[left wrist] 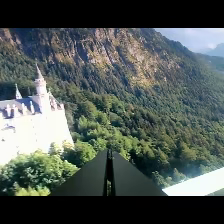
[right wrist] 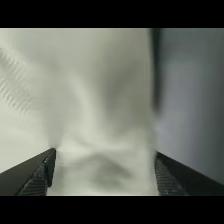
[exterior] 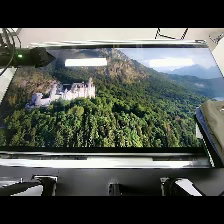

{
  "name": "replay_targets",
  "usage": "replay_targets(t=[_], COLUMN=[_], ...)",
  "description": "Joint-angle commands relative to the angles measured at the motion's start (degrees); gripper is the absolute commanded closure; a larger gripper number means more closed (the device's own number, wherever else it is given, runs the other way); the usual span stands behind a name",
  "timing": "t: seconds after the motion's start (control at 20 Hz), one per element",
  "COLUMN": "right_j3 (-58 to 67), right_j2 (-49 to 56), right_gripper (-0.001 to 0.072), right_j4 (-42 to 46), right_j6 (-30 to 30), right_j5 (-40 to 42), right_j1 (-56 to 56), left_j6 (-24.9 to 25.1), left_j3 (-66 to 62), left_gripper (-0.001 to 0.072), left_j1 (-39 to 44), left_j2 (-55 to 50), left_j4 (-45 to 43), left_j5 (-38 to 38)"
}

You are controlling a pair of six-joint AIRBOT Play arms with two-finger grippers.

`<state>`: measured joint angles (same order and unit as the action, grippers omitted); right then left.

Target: Fold the clothes and pants, and hang the long-sleeved shirts on hangers.

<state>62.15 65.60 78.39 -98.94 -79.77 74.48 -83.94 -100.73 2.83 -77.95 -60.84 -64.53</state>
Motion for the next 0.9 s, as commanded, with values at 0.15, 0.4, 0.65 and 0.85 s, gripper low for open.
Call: replay_targets(t=[0.15, 0.4, 0.65, 0.85], right_j3=[24.8, 33.6, 33.6, 33.6], right_j2=[1.2, 2.4, 16.1, 22.4], right_gripper=[0.0023, 0.0037, 0.005, 0.0036], right_j4=[-9.6, -8.0, -7.7, -6.4], right_j6=[6.9, 9.4, 0.6, 0.7], right_j5=[14.5, 22.9, -2.3, -9.8], right_j1=[-5.2, -36.0, -60.6, -69.8], left_j6=[0.0, -19.8, -14.8, -13.4], left_j3=[-4.5, -5.0, 3.9, 22.4], left_gripper=[0.0688, 0.0688, 0.0019, 0.002], left_j1=[0.5, 3.8, 3.2, 4.5], left_j2=[0.0, -3.2, -9.0, -0.9], left_j4=[3.0, -37.0, -27.8, -24.0], left_j5=[6.4, 3.5, -23.7, -9.4])
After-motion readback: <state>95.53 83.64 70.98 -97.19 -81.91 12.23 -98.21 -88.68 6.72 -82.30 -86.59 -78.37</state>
